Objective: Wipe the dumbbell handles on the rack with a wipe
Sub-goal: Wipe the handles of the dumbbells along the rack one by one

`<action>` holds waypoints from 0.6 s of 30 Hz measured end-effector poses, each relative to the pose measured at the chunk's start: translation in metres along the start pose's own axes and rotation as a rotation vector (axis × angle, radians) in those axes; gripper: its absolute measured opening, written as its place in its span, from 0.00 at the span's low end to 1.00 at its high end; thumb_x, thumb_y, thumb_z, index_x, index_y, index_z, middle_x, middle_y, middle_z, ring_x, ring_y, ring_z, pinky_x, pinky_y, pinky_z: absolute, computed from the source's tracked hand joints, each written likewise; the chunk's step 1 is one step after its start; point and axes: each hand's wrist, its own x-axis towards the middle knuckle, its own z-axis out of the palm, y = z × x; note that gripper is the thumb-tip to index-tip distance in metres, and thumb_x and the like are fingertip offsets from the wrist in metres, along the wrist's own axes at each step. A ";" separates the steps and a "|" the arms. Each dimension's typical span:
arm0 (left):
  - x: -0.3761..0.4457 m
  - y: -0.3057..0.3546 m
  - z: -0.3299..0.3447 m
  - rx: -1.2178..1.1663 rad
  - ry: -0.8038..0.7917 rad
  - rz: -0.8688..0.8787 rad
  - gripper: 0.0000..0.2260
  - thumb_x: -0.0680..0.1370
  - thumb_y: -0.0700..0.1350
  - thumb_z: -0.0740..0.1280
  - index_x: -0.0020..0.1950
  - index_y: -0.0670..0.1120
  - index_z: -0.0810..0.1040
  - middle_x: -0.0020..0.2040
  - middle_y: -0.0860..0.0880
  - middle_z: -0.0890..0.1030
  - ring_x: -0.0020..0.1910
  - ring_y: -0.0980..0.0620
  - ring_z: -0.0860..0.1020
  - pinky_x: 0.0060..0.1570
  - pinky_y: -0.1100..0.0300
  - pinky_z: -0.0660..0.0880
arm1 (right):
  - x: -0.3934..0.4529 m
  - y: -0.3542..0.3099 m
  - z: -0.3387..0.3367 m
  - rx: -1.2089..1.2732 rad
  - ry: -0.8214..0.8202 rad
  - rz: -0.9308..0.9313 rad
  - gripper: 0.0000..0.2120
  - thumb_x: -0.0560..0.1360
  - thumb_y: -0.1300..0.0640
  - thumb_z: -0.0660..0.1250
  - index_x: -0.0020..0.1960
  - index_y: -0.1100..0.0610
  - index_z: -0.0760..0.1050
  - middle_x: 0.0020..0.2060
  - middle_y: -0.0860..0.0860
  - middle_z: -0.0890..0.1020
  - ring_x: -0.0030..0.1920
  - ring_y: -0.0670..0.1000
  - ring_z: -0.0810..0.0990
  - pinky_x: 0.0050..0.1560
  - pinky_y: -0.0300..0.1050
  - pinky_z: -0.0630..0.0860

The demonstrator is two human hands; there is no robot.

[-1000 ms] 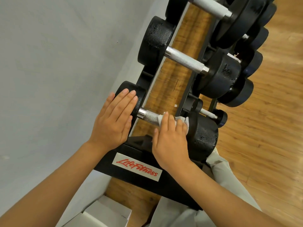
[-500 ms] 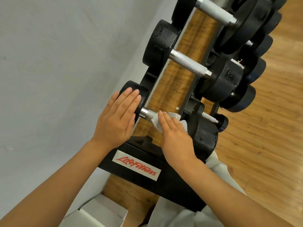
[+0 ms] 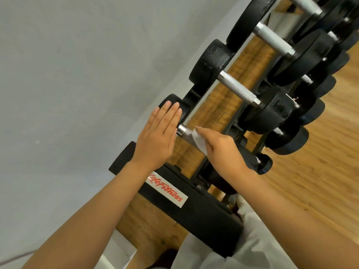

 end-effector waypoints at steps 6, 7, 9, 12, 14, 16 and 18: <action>-0.001 0.008 0.002 -0.023 0.039 -0.074 0.22 0.84 0.43 0.51 0.78 0.38 0.61 0.78 0.41 0.62 0.78 0.43 0.57 0.79 0.53 0.45 | -0.074 0.049 -0.028 -0.110 0.122 -0.127 0.26 0.72 0.73 0.68 0.69 0.60 0.73 0.69 0.54 0.73 0.68 0.48 0.70 0.67 0.47 0.70; -0.001 0.010 0.003 -0.028 0.049 -0.086 0.22 0.84 0.43 0.51 0.78 0.38 0.61 0.78 0.41 0.63 0.78 0.43 0.57 0.79 0.54 0.44 | -0.085 0.055 -0.025 -0.135 0.096 -0.126 0.26 0.73 0.71 0.68 0.70 0.59 0.72 0.71 0.53 0.71 0.71 0.48 0.68 0.68 0.48 0.70; -0.001 0.013 0.004 -0.038 0.065 -0.107 0.22 0.84 0.42 0.52 0.77 0.38 0.62 0.78 0.41 0.63 0.78 0.43 0.57 0.78 0.55 0.42 | -0.103 0.062 -0.017 -0.161 0.044 -0.133 0.26 0.77 0.65 0.66 0.74 0.58 0.66 0.75 0.52 0.65 0.75 0.50 0.61 0.71 0.52 0.67; -0.001 0.016 0.005 -0.035 0.072 -0.127 0.22 0.84 0.41 0.52 0.78 0.38 0.61 0.78 0.41 0.62 0.78 0.44 0.56 0.78 0.56 0.42 | -0.109 0.061 -0.012 -0.191 0.051 -0.124 0.23 0.81 0.52 0.59 0.74 0.58 0.66 0.76 0.53 0.64 0.77 0.50 0.59 0.75 0.45 0.59; -0.001 0.016 0.005 -0.036 0.065 -0.133 0.22 0.84 0.42 0.52 0.78 0.38 0.61 0.78 0.41 0.61 0.79 0.44 0.55 0.78 0.56 0.41 | -0.108 0.060 -0.015 -0.225 0.067 -0.157 0.22 0.81 0.50 0.59 0.71 0.58 0.71 0.73 0.55 0.68 0.75 0.52 0.63 0.75 0.44 0.60; -0.001 0.017 0.004 -0.039 0.058 -0.138 0.22 0.84 0.42 0.52 0.78 0.38 0.60 0.78 0.42 0.61 0.79 0.44 0.55 0.78 0.56 0.41 | -0.109 0.066 -0.019 -0.266 0.096 -0.243 0.18 0.79 0.52 0.63 0.65 0.59 0.77 0.68 0.56 0.74 0.69 0.54 0.71 0.69 0.48 0.69; -0.001 0.017 0.004 -0.050 0.059 -0.149 0.22 0.84 0.43 0.51 0.78 0.39 0.60 0.79 0.42 0.61 0.79 0.44 0.55 0.78 0.56 0.41 | -0.107 0.073 -0.022 -0.311 0.132 -0.322 0.13 0.78 0.54 0.66 0.59 0.58 0.80 0.63 0.56 0.77 0.62 0.55 0.77 0.60 0.49 0.74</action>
